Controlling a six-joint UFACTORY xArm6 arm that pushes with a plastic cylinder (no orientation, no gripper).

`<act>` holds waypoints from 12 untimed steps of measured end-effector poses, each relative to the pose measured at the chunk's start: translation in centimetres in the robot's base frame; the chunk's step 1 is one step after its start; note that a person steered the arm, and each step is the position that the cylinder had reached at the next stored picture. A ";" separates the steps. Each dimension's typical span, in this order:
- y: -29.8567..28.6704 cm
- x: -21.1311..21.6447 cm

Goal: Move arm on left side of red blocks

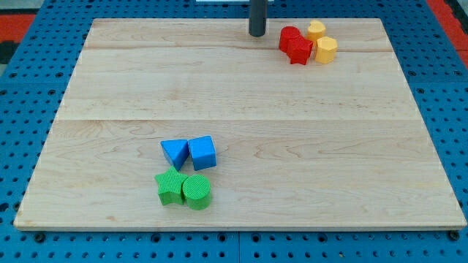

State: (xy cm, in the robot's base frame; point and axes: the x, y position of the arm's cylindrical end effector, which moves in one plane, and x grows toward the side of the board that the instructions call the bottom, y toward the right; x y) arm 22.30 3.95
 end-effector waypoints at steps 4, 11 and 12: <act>-2.6 -2.7; -1.7 3.8; 1.4 6.1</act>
